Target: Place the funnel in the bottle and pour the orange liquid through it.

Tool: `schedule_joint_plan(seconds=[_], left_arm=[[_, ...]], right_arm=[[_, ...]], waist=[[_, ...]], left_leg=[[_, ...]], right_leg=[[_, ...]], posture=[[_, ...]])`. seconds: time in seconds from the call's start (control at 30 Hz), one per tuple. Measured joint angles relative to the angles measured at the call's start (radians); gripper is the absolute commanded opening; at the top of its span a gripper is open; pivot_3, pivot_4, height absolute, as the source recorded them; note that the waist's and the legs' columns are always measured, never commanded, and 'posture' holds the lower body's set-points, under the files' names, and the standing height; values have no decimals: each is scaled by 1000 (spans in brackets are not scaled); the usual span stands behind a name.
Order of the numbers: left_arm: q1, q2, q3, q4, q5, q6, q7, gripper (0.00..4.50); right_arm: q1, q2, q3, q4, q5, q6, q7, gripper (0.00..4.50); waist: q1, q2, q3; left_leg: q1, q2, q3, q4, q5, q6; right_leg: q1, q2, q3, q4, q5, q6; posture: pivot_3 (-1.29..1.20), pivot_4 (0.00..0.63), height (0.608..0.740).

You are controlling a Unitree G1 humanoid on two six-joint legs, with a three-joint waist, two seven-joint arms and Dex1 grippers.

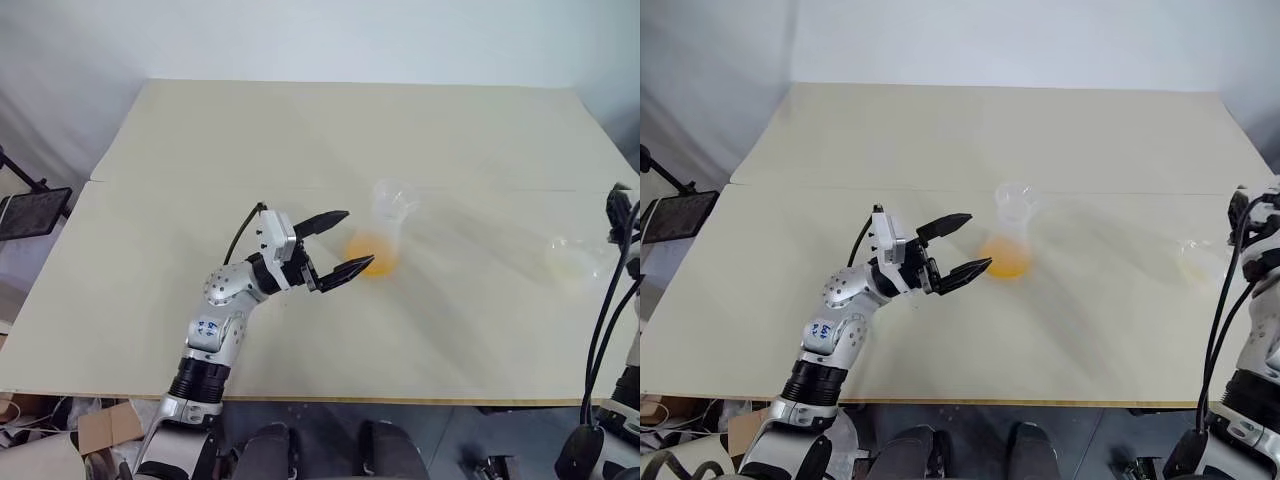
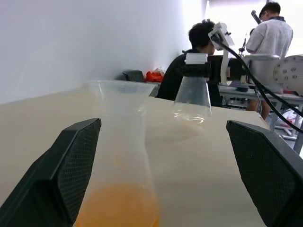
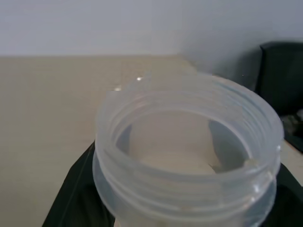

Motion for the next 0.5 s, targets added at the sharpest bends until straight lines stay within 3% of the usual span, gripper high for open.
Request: schedule_joint_plan(seconds=[0.37,0.5], left_arm=[[-12,-11,-1,3,0,-5,-5,4500],[-11,-12,-1,3,1,-5,0,4500]], right_arm=[[-152,-59,41,459,-13,-371,49,2504],[-160,-59,39,519,31,-425,75,3849]], waist=[[-8,0,0],[-8,0,0]], left_leg=[[0,1,0,0,0,0],[0,1,0,0,0,0]], right_leg=[[1,0,0,-1,0,0],[1,0,0,0,0,0]], posture=[[0,150,740],[0,150,740]])
